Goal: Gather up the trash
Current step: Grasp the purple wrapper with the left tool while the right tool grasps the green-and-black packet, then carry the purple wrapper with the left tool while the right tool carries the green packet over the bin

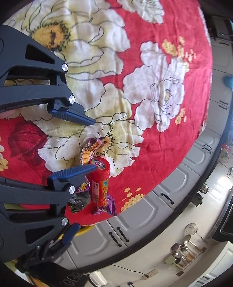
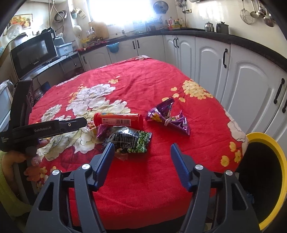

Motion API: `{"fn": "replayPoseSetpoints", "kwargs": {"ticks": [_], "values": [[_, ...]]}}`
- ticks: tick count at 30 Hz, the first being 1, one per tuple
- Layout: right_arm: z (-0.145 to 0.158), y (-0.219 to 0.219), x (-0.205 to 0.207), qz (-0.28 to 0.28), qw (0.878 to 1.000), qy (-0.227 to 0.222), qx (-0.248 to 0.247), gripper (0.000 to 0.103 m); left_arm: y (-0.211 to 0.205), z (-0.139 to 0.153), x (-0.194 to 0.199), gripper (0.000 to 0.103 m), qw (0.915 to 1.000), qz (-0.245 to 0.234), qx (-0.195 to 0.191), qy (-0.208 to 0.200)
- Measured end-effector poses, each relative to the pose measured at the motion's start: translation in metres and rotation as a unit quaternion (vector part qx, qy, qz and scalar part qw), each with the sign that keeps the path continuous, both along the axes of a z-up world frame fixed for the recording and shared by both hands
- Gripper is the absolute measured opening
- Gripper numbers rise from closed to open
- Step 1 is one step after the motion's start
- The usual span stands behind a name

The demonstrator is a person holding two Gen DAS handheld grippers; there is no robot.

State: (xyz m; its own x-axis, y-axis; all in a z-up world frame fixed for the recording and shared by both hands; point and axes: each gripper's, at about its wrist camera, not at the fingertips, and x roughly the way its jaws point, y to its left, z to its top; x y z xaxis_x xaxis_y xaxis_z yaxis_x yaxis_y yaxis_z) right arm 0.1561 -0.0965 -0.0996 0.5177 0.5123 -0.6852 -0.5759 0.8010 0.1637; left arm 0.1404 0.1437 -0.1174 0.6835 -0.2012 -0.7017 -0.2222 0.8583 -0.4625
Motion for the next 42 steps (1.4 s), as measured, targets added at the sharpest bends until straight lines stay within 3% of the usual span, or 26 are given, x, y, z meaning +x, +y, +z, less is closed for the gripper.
{"fn": "replayPoseSetpoints", "kwargs": {"ticks": [9, 13, 20, 24, 25, 33, 42], "values": [[-0.013, 0.01, 0.015, 0.001, 1.0, 0.02, 0.0, 0.058, -0.002, -0.008, 0.016, 0.023, 0.9998, 0.003, -0.017, 0.003], [-0.02, 0.014, 0.022, 0.005, 0.999, 0.038, 0.006, 0.048, -0.002, -0.011, 0.018, 0.013, 0.9999, 0.009, -0.012, 0.008], [-0.028, 0.015, 0.029, 0.016, 0.998, 0.062, 0.023, 0.029, -0.004, -0.012, 0.018, 0.009, 0.9999, 0.006, 0.008, 0.008], [-0.027, 0.017, 0.028, 0.021, 0.998, 0.058, 0.024, 0.023, -0.007, -0.012, 0.018, 0.008, 0.9998, 0.004, 0.02, 0.006], [-0.027, 0.017, 0.027, 0.024, 0.998, 0.057, 0.023, 0.016, -0.007, -0.012, 0.017, 0.008, 0.9998, 0.004, 0.018, 0.006], [-0.023, 0.015, 0.017, 0.029, 0.999, 0.035, 0.018, 0.01, -0.003, -0.004, 0.006, 0.007, 0.9999, 0.012, 0.011, -0.003], [-0.013, -0.001, 0.003, 0.021, 0.999, 0.018, 0.021, 0.01, -0.017, 0.025, -0.003, 0.005, 0.9986, 0.001, 0.035, -0.039]]}}
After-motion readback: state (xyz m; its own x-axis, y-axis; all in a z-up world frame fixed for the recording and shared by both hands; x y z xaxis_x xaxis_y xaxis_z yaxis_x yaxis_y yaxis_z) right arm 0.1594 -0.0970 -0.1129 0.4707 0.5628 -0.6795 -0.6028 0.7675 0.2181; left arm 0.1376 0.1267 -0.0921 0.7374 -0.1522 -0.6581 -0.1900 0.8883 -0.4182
